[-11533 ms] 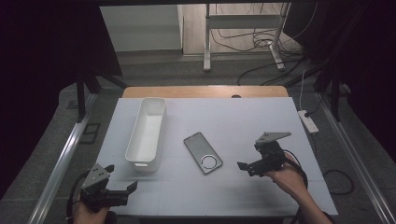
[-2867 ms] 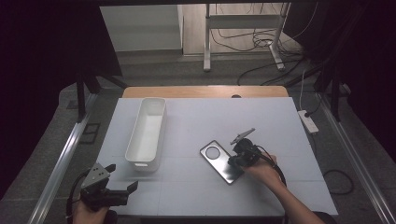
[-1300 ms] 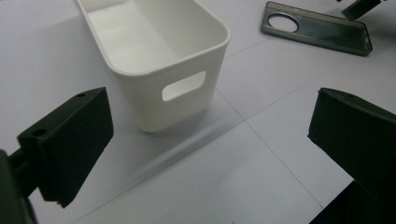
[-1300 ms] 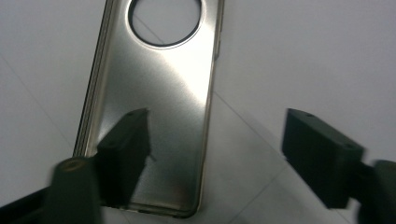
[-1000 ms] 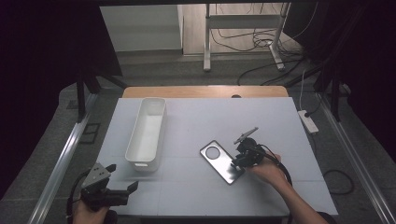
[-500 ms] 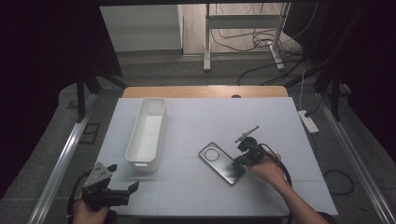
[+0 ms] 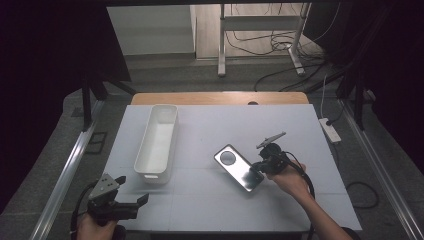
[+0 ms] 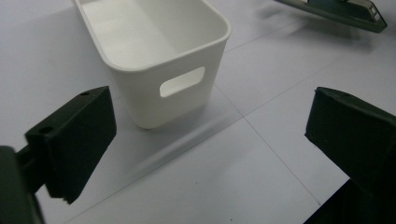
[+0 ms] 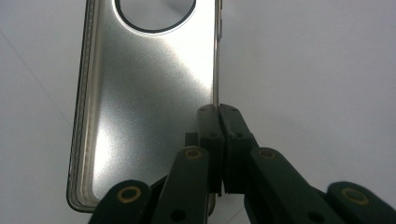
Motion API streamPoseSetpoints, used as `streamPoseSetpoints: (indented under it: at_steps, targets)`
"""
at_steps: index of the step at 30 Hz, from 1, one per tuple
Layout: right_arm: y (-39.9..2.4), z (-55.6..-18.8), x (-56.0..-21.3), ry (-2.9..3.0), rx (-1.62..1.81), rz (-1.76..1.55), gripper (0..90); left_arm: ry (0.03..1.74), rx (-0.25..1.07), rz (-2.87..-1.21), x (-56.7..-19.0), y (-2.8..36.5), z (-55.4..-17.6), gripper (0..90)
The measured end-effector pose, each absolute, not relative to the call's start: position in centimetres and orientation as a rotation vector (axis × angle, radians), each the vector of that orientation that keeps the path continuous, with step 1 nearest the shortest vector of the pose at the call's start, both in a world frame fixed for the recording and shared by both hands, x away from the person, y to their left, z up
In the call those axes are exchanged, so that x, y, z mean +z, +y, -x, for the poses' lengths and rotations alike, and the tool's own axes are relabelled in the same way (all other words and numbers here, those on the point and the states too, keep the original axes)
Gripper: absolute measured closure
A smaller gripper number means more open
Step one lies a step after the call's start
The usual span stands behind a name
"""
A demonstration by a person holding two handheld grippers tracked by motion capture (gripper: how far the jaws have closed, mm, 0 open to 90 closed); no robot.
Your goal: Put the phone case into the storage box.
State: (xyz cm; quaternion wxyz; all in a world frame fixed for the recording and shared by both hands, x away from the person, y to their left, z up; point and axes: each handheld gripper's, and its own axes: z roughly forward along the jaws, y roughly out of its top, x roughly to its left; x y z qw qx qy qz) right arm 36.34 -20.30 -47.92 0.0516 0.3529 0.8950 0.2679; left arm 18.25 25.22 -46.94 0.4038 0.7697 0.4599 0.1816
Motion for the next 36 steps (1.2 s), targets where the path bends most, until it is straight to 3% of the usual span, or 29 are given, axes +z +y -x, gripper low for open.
streamPoseSetpoints:
  at_steps: [17,36]
  targets:
    - [-21.3,-36.3,-46.5,2.625,0.910,-1.066,88.3,1.105,0.455,-1.896,-46.1,24.2,-18.6,0.0]
    - [-21.4,-35.8,-45.4,2.554,0.977,-1.051,88.3,1.027,0.354,-1.936,-46.3,20.7,-21.7,0.0]
